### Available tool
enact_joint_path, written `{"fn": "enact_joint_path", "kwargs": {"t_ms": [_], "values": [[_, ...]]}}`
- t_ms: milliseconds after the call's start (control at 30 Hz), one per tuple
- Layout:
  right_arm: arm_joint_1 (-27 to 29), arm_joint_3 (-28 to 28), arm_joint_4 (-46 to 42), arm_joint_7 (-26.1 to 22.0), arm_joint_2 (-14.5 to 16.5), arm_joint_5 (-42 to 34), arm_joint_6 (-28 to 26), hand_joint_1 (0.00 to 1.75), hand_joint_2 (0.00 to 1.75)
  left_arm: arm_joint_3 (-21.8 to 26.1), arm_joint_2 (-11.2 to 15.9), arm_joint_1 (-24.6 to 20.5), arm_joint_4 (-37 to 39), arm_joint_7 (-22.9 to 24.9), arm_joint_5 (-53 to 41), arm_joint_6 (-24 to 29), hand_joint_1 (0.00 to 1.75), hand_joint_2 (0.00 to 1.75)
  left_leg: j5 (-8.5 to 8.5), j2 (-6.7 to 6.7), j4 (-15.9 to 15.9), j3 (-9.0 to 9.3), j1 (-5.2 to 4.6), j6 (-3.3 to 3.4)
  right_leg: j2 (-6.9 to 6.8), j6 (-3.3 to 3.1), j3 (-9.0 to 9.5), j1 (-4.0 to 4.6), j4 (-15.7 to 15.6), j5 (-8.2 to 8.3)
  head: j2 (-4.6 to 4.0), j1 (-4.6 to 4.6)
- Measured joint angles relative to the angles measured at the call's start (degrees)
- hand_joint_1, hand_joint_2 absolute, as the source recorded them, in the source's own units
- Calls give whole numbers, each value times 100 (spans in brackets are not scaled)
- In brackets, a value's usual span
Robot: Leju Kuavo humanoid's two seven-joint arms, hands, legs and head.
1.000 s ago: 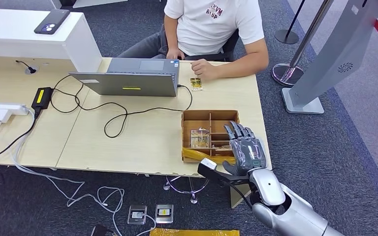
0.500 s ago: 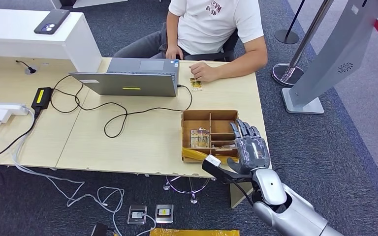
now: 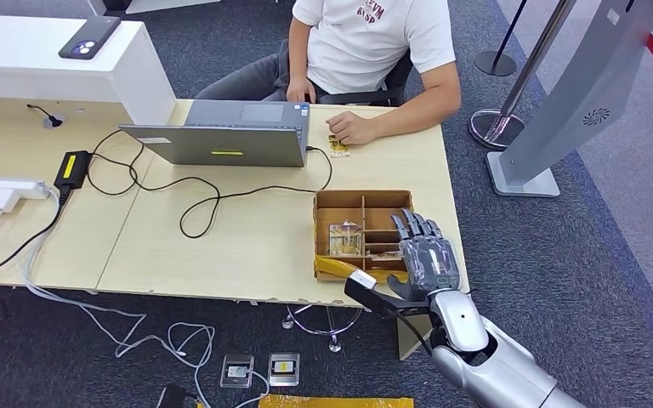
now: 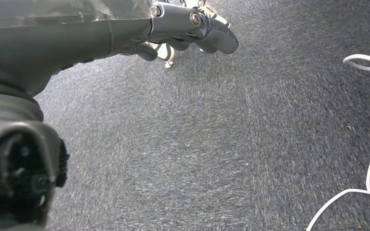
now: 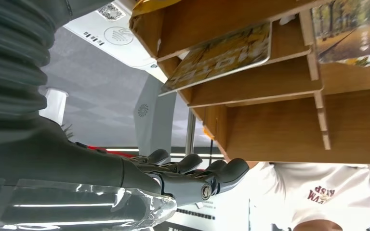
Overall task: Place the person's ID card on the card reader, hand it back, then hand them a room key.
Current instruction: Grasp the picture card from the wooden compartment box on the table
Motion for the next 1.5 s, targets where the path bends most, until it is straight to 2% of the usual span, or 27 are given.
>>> {"fn": "enact_joint_path", "kwargs": {"t_ms": [33,67,100,167,467,967,1267,1500], "values": [[0,0,24,-19,20,-2,17,59,175,0,0,0,0,0,2,0,0,0,0,0,0,0,0,0,0,0,0,0,0,0,-1,0],[0,1,50,-37,44,-5,39,103,175,0,0,0,0,0,8,-1,0,0,0,0,0,0,0,0,0,0,0,0,0,0,-1,0],[0,1,77,-52,69,-9,65,134,175,0,0,0,0,0,19,-1,0,0,0,0,0,0,0,0,0,0,0,0,0,0,0,1],[0,2,129,-72,116,-23,113,175,175,0,0,0,0,0,44,-1,0,0,0,0,0,0,0,0,0,0,0,0,0,0,0,0],[-2,2,308,-122,254,-74,190,175,175,0,2,2,0,0,78,-1,0,0,0,0,0,0,0,0,0,0,0,0,0,0,0,0],[-39,-3,416,-178,314,-134,189,175,175,0,0,3,0,0,63,-1,0,0,0,0,0,0,0,0,-1,0,1,0,0,0,0,0],[-54,-10,494,-215,364,-99,-19,175,175,0,-2,4,0,0,0,-1,0,0,0,-1,0,0,0,0,-1,0,1,0,0,0,0,0],[-387,-147,459,-172,400,185,-548,175,175,0,-7,3,0,0,-115,-1,0,0,1,1,0,2,0,0,2,0,2,0,1,1,0,1]]}}
